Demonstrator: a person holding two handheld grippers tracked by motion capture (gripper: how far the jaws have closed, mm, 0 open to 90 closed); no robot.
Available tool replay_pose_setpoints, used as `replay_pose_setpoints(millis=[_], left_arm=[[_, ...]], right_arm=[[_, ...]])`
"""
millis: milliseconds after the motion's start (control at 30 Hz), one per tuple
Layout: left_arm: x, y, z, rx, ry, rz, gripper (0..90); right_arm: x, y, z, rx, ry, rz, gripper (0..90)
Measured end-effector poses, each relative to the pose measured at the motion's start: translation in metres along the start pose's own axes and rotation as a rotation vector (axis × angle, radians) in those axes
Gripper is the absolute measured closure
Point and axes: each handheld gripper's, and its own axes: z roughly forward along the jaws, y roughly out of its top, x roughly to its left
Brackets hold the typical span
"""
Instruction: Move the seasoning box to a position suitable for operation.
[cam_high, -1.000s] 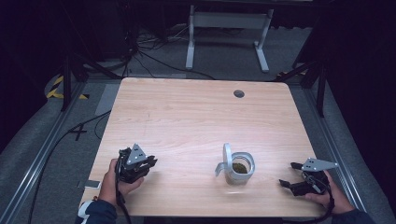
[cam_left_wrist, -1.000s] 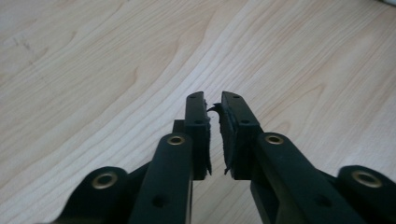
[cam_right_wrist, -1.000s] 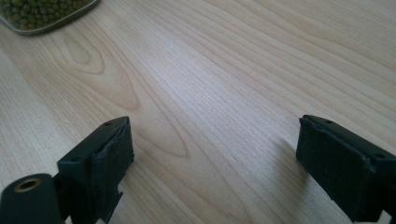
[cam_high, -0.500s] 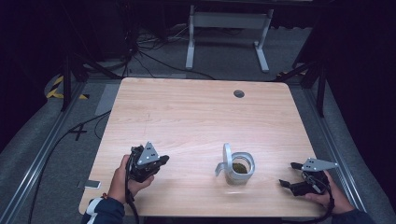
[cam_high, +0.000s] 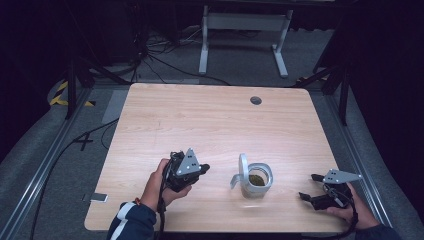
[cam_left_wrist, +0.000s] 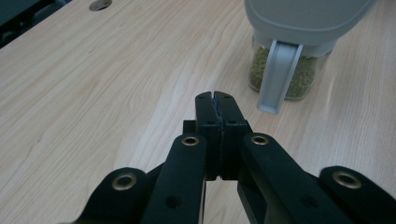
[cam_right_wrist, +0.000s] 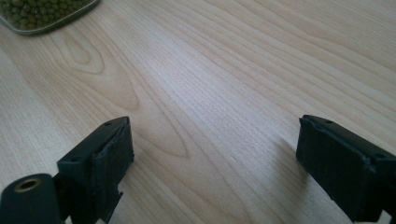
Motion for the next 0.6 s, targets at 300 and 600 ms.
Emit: replay_pose_setpoints(millis=[300,600], left_arm=[[-0.007,0.029,0.012,-0.06,-0.04,0.033,90.0],[-0.012,0.046,0.023,-0.087,-0.069,0.04,90.0]], right_arm=[[0.0,0.0,0.0,0.0,-0.001,0.001,10.8],[0.0,0.0,0.0,0.0,-0.001,0.0,10.8]])
